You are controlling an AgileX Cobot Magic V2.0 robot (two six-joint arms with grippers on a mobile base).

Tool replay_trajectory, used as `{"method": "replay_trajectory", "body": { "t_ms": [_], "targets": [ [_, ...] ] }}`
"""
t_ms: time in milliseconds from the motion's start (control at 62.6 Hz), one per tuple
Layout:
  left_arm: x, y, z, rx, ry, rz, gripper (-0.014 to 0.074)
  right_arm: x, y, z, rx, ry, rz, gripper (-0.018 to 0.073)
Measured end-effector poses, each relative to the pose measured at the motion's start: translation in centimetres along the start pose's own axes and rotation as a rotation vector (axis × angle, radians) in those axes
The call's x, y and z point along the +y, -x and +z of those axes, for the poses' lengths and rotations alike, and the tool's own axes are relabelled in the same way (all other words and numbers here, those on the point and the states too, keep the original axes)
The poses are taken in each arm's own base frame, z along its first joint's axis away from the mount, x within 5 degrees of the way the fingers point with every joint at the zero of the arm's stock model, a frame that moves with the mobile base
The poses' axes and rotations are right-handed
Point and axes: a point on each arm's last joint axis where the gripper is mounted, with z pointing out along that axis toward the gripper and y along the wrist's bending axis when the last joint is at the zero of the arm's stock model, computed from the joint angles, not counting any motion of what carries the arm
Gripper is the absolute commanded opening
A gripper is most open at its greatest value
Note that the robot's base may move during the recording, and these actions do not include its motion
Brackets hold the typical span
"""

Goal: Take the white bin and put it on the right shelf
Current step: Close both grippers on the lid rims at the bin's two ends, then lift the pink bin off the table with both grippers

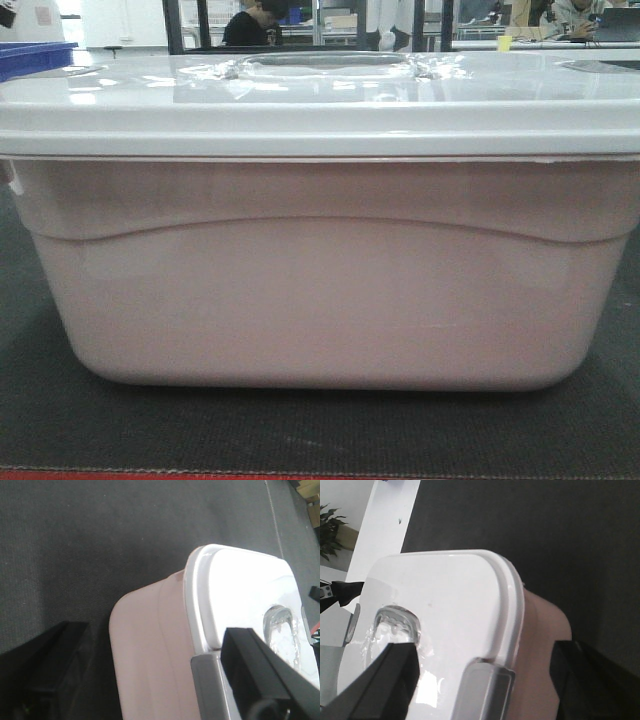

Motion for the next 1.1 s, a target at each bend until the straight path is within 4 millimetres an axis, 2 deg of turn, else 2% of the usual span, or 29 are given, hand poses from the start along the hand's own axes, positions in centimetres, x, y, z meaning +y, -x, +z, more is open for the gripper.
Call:
{"method": "replay_trajectory", "body": {
  "t_ms": [96, 240, 415, 559, 783, 1102],
  "targets": [
    [-0.5, -0.2, 0.9, 0.029, -0.014, 0.015, 0.043, -1.6, -1.4, 1.2, 0.017, 0.03, 0.047, 0.0633],
    [-1.3, -0.7, 2.0, 0.085, -0.019, 0.051, 0.043, -2.9, -3.4, 2.3, 0.005, 0.08, 0.098, 0.0633],
    [-1.7, -1.0, 2.6, 0.11, -0.027, 0.067, 0.043, -3.5, -4.2, 2.9, -0.013, 0.109, 0.138, 0.0633],
    [-1.7, -0.9, 2.7, 0.107, -0.031, 0.061, 0.043, -3.2, -4.2, 3.2, -0.022, 0.126, 0.143, 0.0633],
    [-1.8, -0.9, 3.4, 0.111, -0.052, 0.028, 0.043, -1.6, -4.6, 4.8, 0.024, 0.178, 0.117, 0.0633],
    [-4.0, -1.9, 5.8, 0.182, -0.108, 0.068, 0.043, -1.3, -4.8, 5.2, 0.035, 0.18, 0.105, 0.0632]
  ]
}}
